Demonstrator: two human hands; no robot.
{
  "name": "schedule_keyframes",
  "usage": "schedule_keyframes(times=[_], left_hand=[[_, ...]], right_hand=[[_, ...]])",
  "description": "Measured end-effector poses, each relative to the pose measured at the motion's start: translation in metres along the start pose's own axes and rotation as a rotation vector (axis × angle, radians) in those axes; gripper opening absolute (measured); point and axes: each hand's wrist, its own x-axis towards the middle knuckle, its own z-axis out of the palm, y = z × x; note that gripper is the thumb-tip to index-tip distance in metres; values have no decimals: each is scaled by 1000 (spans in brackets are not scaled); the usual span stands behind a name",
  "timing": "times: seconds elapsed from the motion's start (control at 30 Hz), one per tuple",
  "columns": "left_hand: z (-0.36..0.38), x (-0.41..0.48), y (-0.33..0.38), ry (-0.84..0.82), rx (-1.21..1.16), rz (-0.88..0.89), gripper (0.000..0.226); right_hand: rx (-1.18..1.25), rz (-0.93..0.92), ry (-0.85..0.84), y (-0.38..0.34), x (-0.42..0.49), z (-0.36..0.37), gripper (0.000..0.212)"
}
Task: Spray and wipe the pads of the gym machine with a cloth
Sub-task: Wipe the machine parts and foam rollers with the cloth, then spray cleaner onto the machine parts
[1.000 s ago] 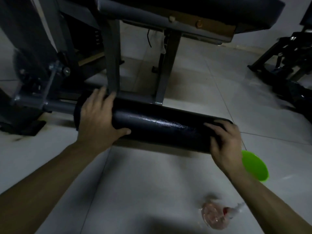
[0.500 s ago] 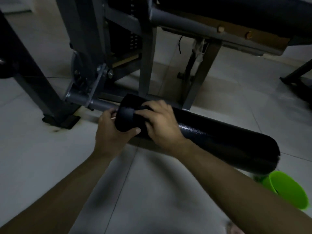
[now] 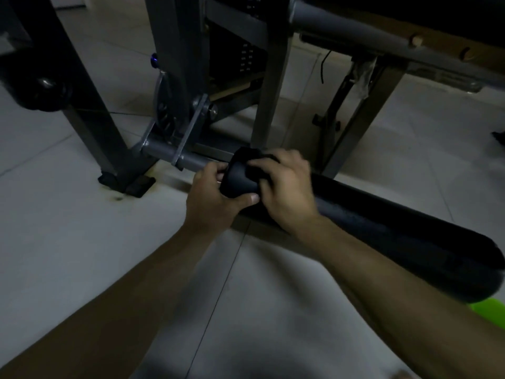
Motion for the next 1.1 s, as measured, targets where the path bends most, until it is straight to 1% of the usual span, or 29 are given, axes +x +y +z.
schedule_keyframes(times=[0.1,0.13,0.17,0.23,0.3,0.4,0.47,0.53,0.6,0.67,0.73,0.8,0.87,0.9,0.97,1.0,1.1], left_hand=[[0,5,-2,-36,-41,19,54],[1,6,-4,-44,-61,19,53],[0,6,-2,-37,-64,6,57],[-1,3,4,-19,-37,-21,71],[1,0,5,-10,-15,-43,82],[2,0,3,-7,-7,-39,87],[3,1,3,-1,-7,-52,89],[2,0,6,1,10,-70,93],[2,2,12,-5,31,-88,97],[2,5,16,-15,48,-110,99],[4,1,22,-8,91,-104,94],[10,-11,29,72,273,-4,87],[20,-25,38,150,473,199,89],[27,-31,44,141,518,321,90],[43,-40,53,40,577,520,91],[54,-44,58,-22,598,579,92],[87,-55,78,-192,640,683,96]], right_hand=[[-8,-76,-97,-37,37,25,37],[-16,-92,-125,-37,40,25,36],[-19,-108,-144,-32,37,21,38],[-10,-109,-141,-10,20,4,43],[-13,-45,-119,20,-6,-21,46],[-57,71,-66,71,-50,-63,45],[-81,145,-16,90,-70,-79,46],[-74,186,37,85,-68,-73,44],[-45,195,57,59,-47,-49,43],[-5,146,21,27,-16,-21,44],[-5,98,-25,7,6,-2,43],[-33,65,-57,8,9,-5,42],[-56,34,-83,27,-7,-22,43],[-67,35,-82,40,-20,-33,43],[-87,81,-55,69,-47,-55,46],[-95,120,-33,82,-62,-67,47],[-147,182,45,116,-106,-101,48]])
